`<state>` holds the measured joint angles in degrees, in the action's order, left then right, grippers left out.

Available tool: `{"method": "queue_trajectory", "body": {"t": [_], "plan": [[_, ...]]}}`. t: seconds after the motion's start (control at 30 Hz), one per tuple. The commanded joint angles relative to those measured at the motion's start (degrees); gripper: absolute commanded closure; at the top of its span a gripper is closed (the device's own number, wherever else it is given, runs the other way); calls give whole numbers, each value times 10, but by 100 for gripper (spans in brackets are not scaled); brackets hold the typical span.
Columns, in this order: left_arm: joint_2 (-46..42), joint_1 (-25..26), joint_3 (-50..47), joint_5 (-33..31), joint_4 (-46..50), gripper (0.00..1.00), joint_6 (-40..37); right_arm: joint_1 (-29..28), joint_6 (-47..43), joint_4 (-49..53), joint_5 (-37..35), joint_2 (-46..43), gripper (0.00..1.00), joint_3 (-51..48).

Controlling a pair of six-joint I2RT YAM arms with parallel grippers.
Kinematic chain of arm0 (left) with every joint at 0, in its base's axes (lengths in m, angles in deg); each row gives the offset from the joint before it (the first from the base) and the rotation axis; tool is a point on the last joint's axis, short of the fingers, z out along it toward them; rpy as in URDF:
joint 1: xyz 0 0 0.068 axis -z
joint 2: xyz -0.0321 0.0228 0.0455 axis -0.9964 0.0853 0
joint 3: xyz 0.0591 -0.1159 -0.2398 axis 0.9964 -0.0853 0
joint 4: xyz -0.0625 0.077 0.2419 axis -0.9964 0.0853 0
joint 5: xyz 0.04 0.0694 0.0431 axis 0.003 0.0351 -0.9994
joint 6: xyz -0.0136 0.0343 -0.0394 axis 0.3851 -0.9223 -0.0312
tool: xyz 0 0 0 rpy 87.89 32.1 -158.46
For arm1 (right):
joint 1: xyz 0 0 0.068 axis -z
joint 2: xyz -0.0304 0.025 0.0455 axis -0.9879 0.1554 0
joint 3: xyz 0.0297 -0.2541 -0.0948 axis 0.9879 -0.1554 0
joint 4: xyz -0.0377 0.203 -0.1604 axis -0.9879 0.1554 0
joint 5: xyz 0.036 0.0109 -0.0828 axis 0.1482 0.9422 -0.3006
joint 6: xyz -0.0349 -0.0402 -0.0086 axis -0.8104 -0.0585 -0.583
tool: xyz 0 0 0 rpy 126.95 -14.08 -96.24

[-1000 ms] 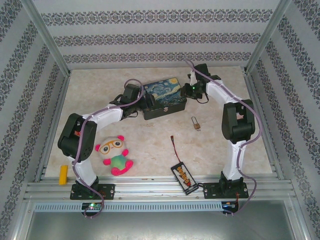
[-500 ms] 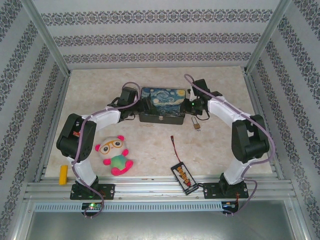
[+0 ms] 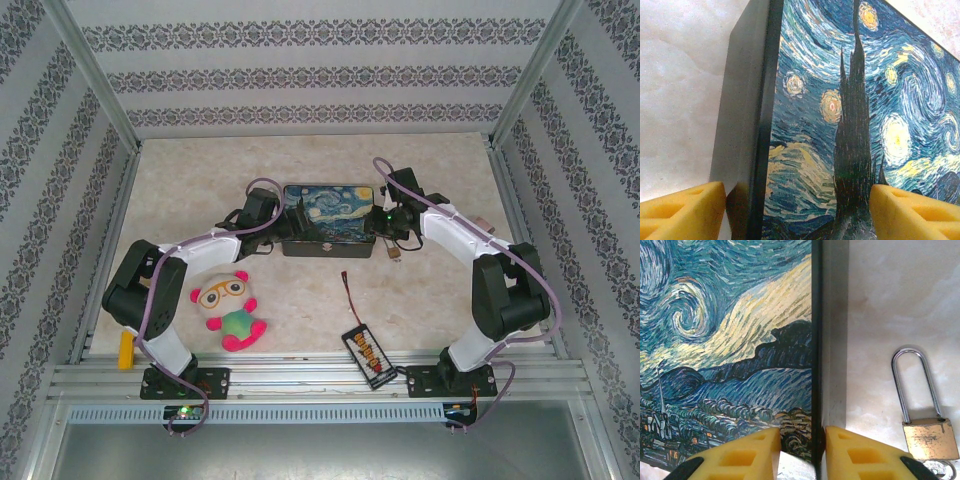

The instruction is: Unlock the padlock with the key

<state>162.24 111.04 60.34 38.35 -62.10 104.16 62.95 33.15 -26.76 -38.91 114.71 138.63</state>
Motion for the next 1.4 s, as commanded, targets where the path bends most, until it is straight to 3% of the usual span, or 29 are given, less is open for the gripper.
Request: {"method": "queue_trajectory", "body": {"t": [0.0,0.27,0.47,0.67,0.83,1.13,1.23,1.37], "plan": [[-5,25,11,23,-16,23,8,-1,6,-16,20,14,66,0],[-37,20,16,0,6,14,-2,16,-17,10,5,2,48,23],[-119,-5,-5,-42,44,1,-29,34,-47,40,-37,-58,39,22],[-242,-32,-48,-150,99,1,-92,60,-73,44,-94,-139,33,-25],[-372,-37,-104,-292,122,1,-159,73,-101,31,-151,-218,22,-77],[-552,-39,-251,-442,20,1,-259,74,-157,-64,-254,-378,9,-187],[-572,-42,-279,-453,-18,1,-288,74,-171,-114,-285,-437,2,-234],[-564,-47,-301,-468,-57,1,-319,75,-229,-215,-292,-511,2,-315]]}}
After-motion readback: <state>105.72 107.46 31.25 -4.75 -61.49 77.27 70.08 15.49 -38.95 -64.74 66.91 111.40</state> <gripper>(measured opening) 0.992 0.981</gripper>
